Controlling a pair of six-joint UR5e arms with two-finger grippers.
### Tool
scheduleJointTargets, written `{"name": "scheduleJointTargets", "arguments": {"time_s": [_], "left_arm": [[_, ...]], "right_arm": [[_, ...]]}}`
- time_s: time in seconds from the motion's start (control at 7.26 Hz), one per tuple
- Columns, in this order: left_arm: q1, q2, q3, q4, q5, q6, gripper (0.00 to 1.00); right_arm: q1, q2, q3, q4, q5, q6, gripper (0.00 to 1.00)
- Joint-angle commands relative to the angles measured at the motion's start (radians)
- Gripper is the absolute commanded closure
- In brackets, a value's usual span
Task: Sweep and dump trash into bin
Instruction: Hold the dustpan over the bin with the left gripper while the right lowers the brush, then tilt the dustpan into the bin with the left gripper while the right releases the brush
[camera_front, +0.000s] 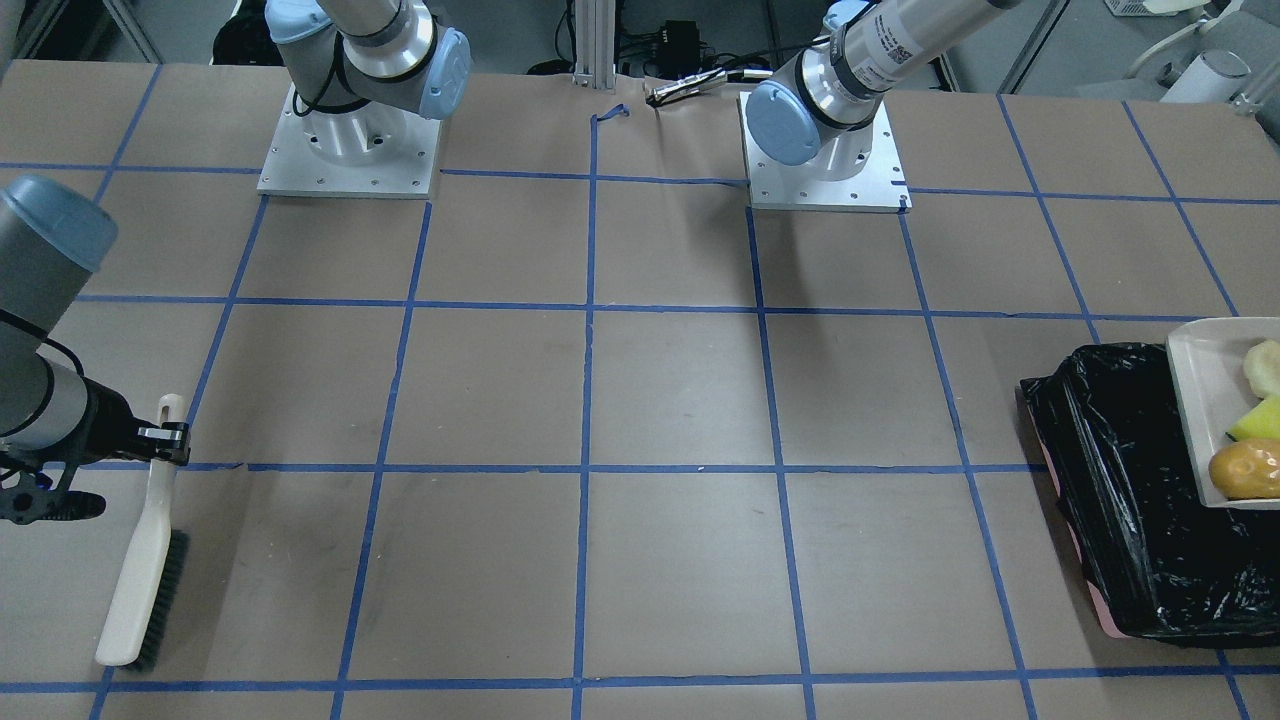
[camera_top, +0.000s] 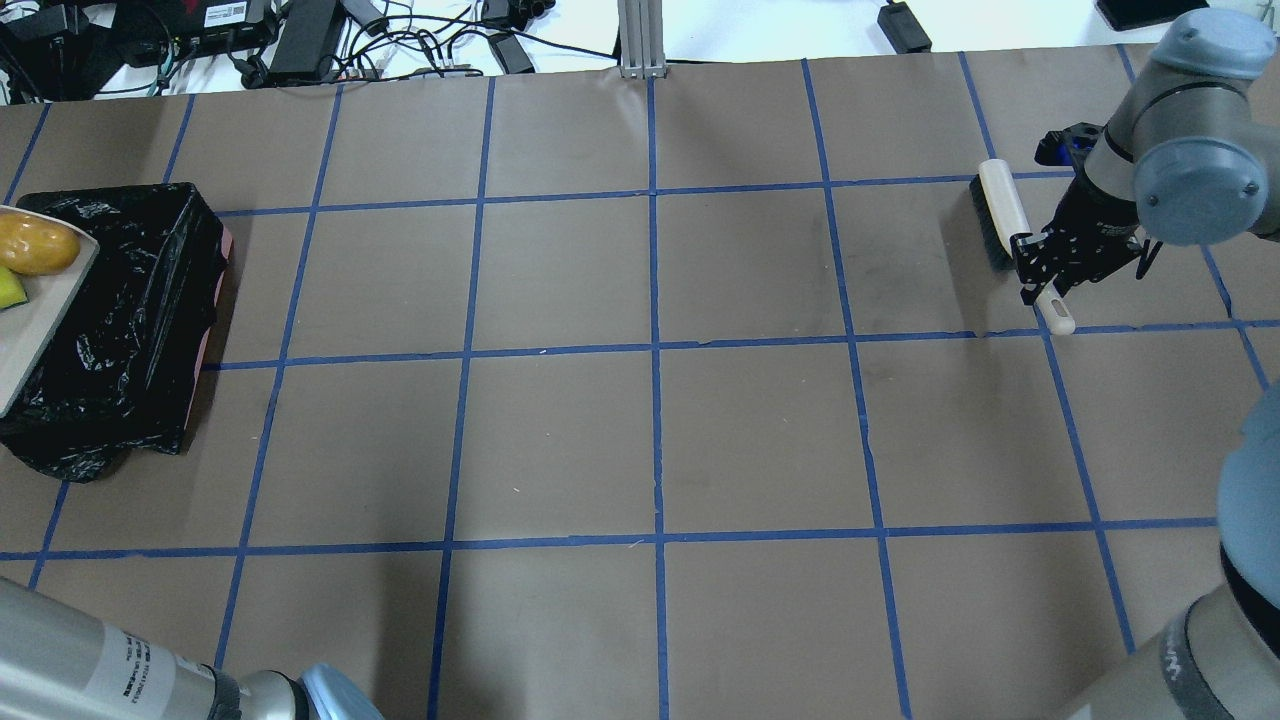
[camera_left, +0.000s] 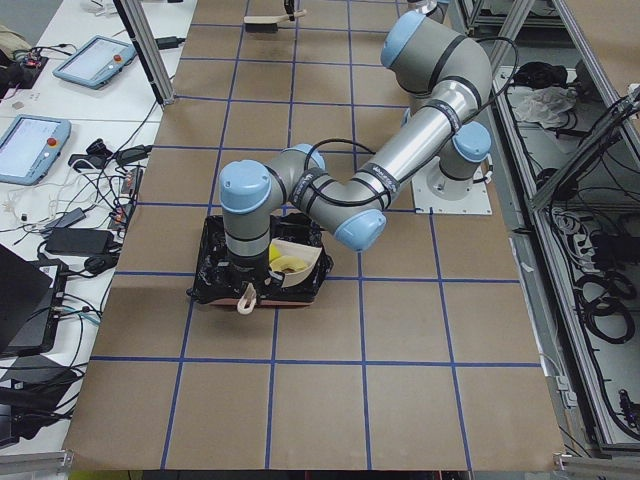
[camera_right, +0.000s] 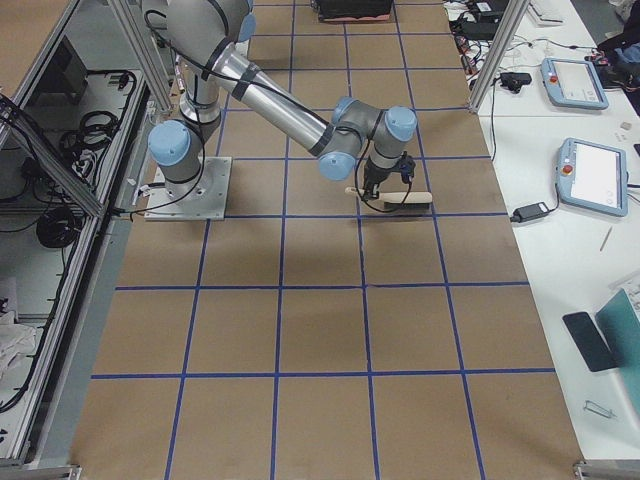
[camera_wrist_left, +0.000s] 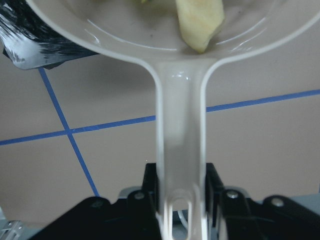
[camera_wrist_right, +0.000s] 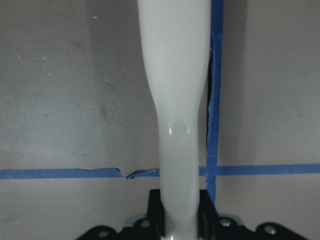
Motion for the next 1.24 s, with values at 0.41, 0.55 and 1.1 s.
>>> {"name": "scheduleJointTargets", "arguments": {"time_s": [0.41, 0.55, 1.1], "left_arm": [[-0.071, 0.015, -0.067, 0.165, 0.095, 0.171, 0.88], [-0.082, 0.018, -0.076, 0.173, 0.133, 0.188, 0.88], [-0.151, 0.032, -0.085, 0.267, 0.219, 0.230, 0.88]], "right_arm": [[0.000, -0.009, -0.009, -0.007, -0.009, 0.003, 0.09], [-0.002, -0.013, -0.026, -0.010, -0.003, 0.005, 0.00], [0.005, -0.119, -0.245, 0.197, -0.009, 0.005, 0.00]]}}
